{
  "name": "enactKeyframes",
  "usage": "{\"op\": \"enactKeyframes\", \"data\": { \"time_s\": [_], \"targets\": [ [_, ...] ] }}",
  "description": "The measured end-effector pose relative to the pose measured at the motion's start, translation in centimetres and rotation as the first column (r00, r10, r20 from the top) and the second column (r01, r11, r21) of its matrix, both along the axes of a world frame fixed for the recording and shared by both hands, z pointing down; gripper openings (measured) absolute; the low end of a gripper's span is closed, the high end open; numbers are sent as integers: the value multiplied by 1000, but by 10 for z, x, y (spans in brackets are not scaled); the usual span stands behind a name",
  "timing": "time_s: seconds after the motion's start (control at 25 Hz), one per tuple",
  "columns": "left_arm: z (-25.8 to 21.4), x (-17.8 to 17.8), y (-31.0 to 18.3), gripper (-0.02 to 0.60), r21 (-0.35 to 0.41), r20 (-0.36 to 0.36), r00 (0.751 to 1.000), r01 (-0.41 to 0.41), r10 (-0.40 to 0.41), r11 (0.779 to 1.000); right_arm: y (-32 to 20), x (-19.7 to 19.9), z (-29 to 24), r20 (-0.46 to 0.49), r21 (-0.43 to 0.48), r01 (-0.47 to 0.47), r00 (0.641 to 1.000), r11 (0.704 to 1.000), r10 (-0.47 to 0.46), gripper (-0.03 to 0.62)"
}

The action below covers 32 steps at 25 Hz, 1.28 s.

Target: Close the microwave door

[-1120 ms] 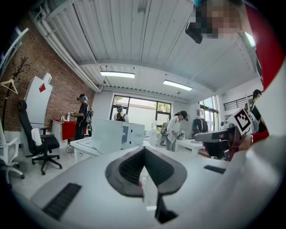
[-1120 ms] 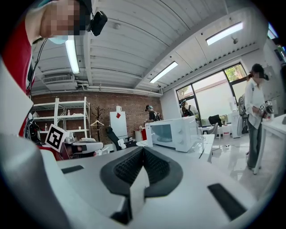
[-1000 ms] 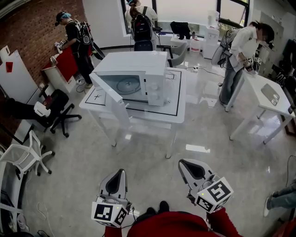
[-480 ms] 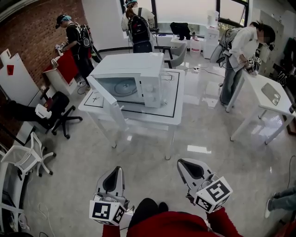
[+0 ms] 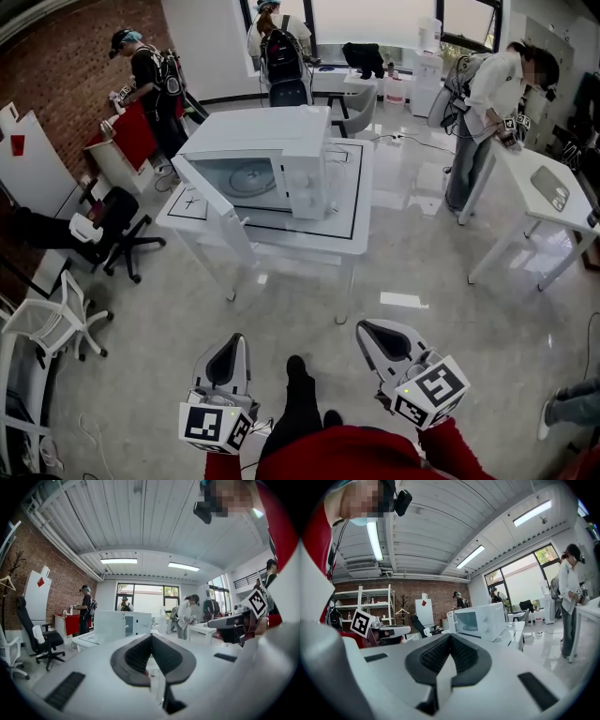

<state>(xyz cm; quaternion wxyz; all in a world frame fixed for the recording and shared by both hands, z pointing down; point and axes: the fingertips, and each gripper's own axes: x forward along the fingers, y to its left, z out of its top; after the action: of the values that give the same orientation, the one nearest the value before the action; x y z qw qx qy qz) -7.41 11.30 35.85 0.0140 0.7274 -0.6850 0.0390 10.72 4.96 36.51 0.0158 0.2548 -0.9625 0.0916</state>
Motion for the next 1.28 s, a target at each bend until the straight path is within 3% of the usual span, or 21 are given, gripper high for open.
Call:
{"op": "enactKeyframes", "data": {
  "time_s": [1.04, 1.16, 1.28],
  "targets": [
    [20, -84, -123, 12, -73, -21, 999, -26, 24, 997, -105, -83, 7, -50, -54, -42, 998, 998, 39, 12],
    [25, -92, -134, 55, -95, -4, 1000, -31, 31, 995, -116, -93, 7, -57, -60, -48, 997, 997, 45, 12],
    [29, -102, -146, 141, -114, 7, 999, -36, 37, 993, -126, -101, 6, -64, -62, -55, 997, 997, 51, 13]
  ]
}}
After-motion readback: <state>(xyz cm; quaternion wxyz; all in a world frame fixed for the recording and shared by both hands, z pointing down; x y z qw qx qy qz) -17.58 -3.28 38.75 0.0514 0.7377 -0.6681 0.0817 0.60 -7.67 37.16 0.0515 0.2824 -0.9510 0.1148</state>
